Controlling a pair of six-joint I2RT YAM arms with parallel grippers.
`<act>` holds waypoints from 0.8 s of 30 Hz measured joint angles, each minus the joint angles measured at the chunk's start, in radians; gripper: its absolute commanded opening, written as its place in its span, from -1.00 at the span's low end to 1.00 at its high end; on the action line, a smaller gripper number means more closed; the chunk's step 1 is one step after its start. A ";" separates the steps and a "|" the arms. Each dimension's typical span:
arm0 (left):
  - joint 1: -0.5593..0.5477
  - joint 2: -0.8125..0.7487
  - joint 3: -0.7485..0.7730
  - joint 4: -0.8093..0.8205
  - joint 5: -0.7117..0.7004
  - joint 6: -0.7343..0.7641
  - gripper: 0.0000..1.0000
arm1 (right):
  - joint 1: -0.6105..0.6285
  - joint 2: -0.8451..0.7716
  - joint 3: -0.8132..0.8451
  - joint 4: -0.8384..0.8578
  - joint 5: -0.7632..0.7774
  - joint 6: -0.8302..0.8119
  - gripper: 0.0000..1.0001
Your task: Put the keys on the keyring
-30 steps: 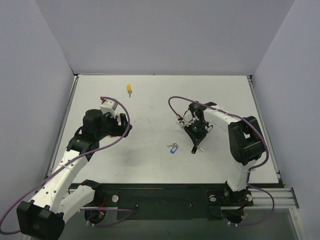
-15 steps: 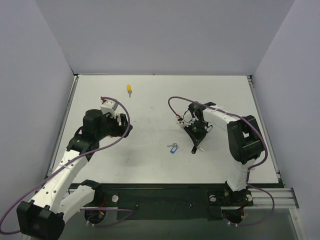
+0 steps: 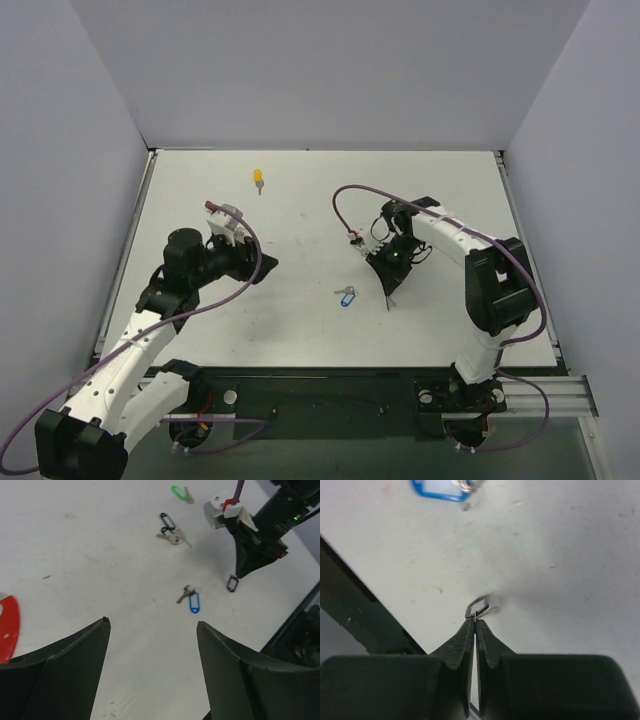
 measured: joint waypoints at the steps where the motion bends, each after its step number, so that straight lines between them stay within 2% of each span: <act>1: -0.005 -0.016 -0.031 0.053 0.042 -0.024 0.60 | 0.001 -0.023 0.008 -0.028 -0.029 -0.047 -1.00; 4: -0.048 -0.058 -0.125 0.226 0.137 -0.098 0.60 | 0.024 -0.108 0.047 -0.121 -0.102 -0.191 -1.00; 7: -0.150 -0.076 -0.178 0.348 0.162 -0.136 0.56 | 0.073 -0.190 0.106 -0.206 -0.168 -0.334 -1.00; 13: -0.506 -0.040 -0.217 0.549 0.035 -0.080 0.36 | 0.145 -0.291 0.138 -0.346 -0.293 -0.604 -1.00; 17: -0.681 0.060 -0.258 0.678 -0.061 -0.003 0.02 | 0.153 -0.334 0.137 -0.428 -0.372 -0.764 -1.00; 18: -0.708 0.090 -0.264 0.698 -0.077 0.016 -0.12 | 0.153 -0.343 0.137 -0.444 -0.388 -0.795 -1.00; 20: -0.742 0.148 -0.266 0.725 -0.095 0.042 -0.22 | 0.156 -0.360 0.133 -0.471 -0.420 -0.853 -1.00; 24: -0.774 0.249 -0.266 0.792 -0.135 0.085 -0.24 | 0.156 -0.389 0.108 -0.499 -0.468 -0.950 -1.00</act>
